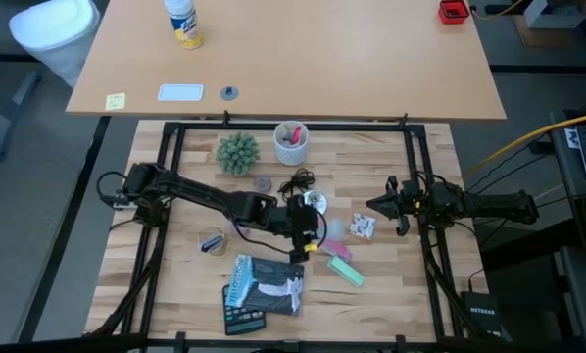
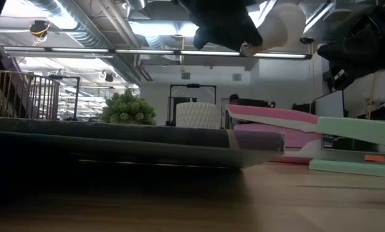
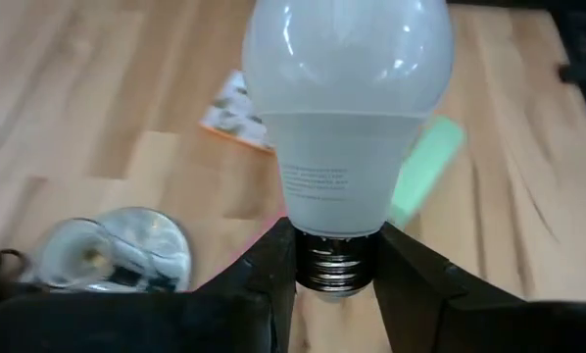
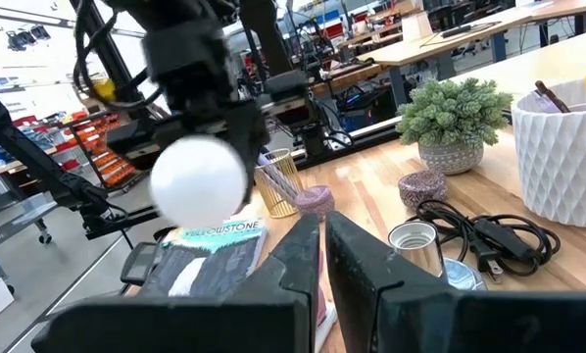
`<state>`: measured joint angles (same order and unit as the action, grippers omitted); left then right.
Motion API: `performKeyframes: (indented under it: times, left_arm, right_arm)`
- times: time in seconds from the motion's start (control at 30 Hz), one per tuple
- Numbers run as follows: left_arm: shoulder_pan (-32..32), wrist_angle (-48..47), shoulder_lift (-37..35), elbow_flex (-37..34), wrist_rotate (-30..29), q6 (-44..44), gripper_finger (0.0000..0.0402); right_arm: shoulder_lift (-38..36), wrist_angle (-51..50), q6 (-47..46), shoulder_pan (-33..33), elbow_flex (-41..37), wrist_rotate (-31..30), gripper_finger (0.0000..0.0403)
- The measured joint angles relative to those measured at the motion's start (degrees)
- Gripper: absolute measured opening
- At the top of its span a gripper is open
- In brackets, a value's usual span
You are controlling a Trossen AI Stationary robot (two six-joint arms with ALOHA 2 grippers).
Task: Screw lightbulb
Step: Insert the lightbulb into the lamp
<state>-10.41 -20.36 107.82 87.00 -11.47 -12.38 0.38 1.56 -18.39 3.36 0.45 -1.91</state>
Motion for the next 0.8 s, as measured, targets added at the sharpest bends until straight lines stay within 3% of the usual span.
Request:
performKeyframes:
  times: [0.4,0.63,0.8]
  left_arm:
    - [6.47,1.47,-2.84,-0.01,-0.76,-2.24,0.0108]
    - [10.5,2.23,-13.03,-0.67,-2.27,-0.45,0.0109]
    - [11.38,2.98,-19.7,-5.05,-6.16,0.8,0.0109]
  right_arm:
    - [0.02,-0.07,0.02,0.01,0.02,0.02,0.0028]
    - [0.04,-0.17,0.22,0.0,0.0,0.03,0.0028]
    - [0.24,-0.2,0.24,0.0,0.0,0.04,0.0028]
